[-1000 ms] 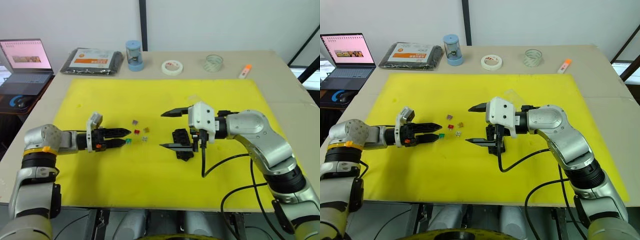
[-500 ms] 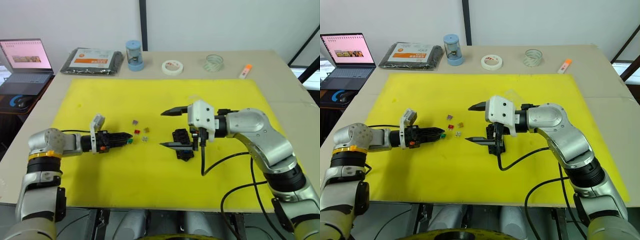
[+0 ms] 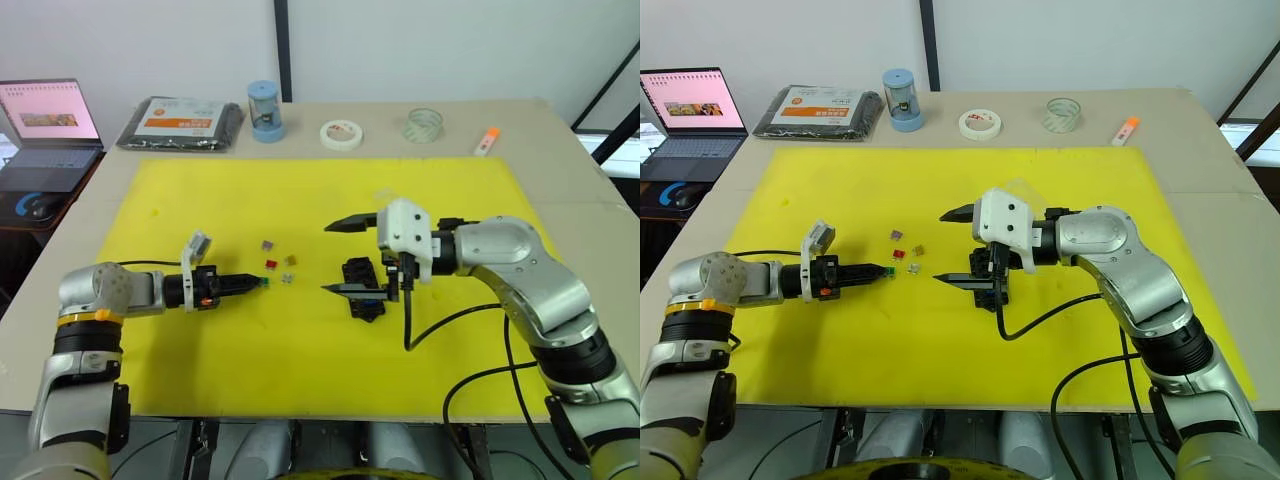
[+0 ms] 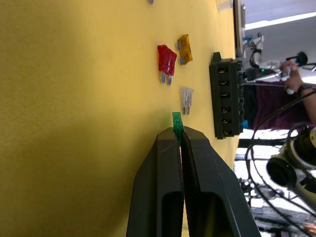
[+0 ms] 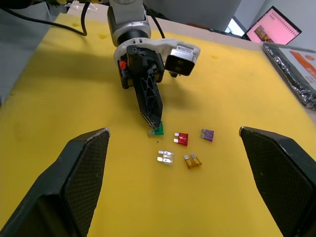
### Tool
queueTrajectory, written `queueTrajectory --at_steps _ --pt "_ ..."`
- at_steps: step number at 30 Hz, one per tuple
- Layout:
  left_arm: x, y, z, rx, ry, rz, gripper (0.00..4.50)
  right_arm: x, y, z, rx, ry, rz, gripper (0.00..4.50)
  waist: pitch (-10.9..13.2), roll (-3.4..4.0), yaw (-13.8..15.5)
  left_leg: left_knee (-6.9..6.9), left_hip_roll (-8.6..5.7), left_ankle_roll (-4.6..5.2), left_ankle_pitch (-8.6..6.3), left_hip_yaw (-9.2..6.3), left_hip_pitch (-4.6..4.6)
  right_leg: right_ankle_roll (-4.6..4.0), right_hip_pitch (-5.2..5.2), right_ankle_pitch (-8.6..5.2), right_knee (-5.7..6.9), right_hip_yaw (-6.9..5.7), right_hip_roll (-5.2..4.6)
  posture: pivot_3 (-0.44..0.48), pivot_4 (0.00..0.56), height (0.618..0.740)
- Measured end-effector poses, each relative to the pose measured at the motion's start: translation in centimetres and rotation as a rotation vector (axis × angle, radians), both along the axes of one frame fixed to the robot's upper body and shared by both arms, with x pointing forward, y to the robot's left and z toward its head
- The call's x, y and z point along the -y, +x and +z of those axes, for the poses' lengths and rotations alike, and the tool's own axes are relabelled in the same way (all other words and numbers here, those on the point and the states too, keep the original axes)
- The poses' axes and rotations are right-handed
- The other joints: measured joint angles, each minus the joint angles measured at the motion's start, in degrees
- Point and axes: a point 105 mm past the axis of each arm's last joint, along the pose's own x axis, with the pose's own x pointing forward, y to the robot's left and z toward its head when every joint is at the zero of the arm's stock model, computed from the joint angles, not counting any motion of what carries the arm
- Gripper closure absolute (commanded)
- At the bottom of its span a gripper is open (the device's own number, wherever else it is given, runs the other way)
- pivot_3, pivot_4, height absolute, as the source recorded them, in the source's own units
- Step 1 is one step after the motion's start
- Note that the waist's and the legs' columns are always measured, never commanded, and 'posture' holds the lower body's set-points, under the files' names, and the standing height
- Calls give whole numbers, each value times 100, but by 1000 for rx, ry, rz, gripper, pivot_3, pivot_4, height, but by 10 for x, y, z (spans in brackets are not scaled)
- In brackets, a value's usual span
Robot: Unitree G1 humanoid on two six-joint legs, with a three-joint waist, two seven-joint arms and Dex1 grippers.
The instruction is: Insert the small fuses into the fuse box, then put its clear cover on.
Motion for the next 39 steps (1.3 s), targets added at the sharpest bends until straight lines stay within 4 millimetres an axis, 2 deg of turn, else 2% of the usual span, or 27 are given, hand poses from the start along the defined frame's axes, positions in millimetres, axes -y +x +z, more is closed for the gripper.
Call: queueTrajectory --at_steps 2,4,8,11,15,18,20,23,39 --pt "0 -4 6 63 24 -29 4442 4 0 1 -30 5 -19 0 2 -2 -14 -2 1 0 0 0 -7 -1 -5 1 -4 1 -2 0 150 740" --pt "7 -10 20 189 58 -103 4442 7 1 3 -75 10 -47 0 4 -5 -13 -3 2 0 0 0 -11 -3 -6 1 -7 1 -5 0 150 740" --pt "35 -20 69 582 78 -278 4442 15 2 -2 -198 -35 -118 0 5 -3 20 -4 0 0 -1 1 -11 -5 -1 3 -19 -1 -14 0 150 740" --pt "54 -22 87 859 118 -351 4500 16 4 -5 -235 -60 -152 645 5 -2 23 -6 0 0 -1 6 -8 -5 1 3 -21 -2 -16 0 150 740" --pt "72 -20 83 1082 193 -440 4500 8 2 -6 -264 -48 -164 2017 5 -2 4 -9 3 1 -1 8 -9 -6 -3 3 -21 -2 -13 0 150 740" --pt "78 -20 80 1196 225 -485 4500 0 0 -3 -260 -37 -156 2017 6 -2 16 -8 2 1 -1 8 -11 -6 -4 3 -21 -3 -13 0 150 740" --pt "77 -17 80 1251 248 -492 4500 -1 -1 -2 -253 -37 -158 2334 6 -2 21 -8 2 3 -2 7 -11 -6 -3 3 -22 -5 -13 0 150 740" --pt "78 -15 81 1313 262 -488 4500 -1 1 -2 -249 -36 -175 3231 6 -2 22 -7 1 4 -3 7 -12 -5 -3 3 -23 -6 -13 0 150 740" --pt "83 -20 79 1372 246 -540 4500 -4 2 -6 -223 -55 -180 3231 6 -2 14 -7 2 5 -3 6 -11 -5 -2 4 -21 -10 -7 0 150 740"
